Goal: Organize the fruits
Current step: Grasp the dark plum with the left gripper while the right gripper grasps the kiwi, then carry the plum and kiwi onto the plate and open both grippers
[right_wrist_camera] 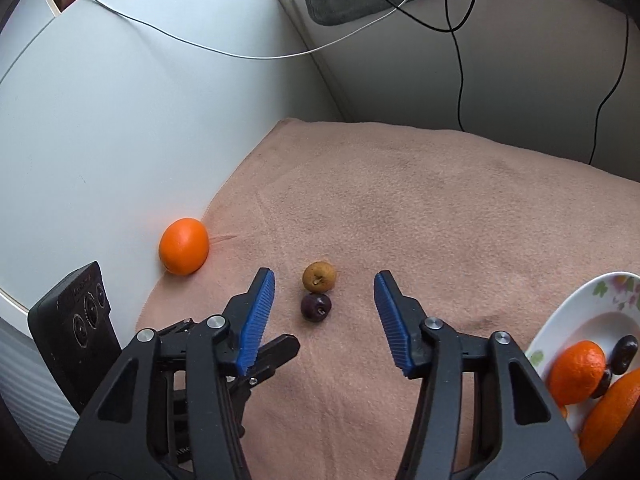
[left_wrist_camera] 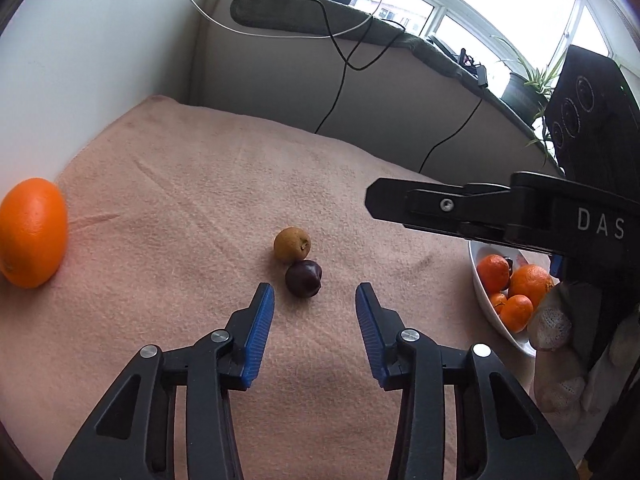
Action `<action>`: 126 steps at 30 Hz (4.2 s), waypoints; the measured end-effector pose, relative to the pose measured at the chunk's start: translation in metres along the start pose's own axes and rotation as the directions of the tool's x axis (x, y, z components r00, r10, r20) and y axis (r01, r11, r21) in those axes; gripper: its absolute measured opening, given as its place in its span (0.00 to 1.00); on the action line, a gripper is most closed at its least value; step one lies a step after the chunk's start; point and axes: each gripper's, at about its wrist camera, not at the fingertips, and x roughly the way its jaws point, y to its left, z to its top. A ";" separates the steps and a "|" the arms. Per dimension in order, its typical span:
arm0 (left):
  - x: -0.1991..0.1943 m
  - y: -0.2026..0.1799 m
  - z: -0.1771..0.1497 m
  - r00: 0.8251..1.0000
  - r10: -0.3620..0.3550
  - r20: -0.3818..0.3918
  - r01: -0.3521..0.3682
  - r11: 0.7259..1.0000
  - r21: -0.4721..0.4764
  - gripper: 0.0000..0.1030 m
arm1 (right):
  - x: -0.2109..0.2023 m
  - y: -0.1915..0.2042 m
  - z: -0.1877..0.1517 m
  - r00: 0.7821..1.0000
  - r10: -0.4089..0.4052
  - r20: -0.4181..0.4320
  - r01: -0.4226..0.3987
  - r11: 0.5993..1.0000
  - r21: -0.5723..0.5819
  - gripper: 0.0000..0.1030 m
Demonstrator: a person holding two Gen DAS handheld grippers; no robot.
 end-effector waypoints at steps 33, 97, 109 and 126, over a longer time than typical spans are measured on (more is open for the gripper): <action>0.042 0.005 0.015 0.998 0.019 -0.056 -0.020 0.999 -0.028 0.30 | 0.094 -0.007 0.006 0.985 0.065 -0.161 -0.054 0.996 0.072 0.30; 0.015 -0.126 -0.006 0.975 -0.217 -0.050 0.221 0.968 0.119 0.20 | -0.113 -0.116 -0.038 0.973 -0.204 0.111 0.190 0.974 0.125 0.28; 0.024 -0.138 -0.009 0.977 -0.201 -0.064 0.209 0.966 0.154 0.20 | -0.115 -0.119 -0.039 0.951 -0.289 0.107 0.280 0.956 0.091 0.28; 0.025 -0.144 -0.008 0.978 -0.197 -0.067 0.207 0.961 0.183 0.20 | -0.117 -0.121 -0.039 0.934 -0.344 0.094 0.337 0.938 0.086 0.28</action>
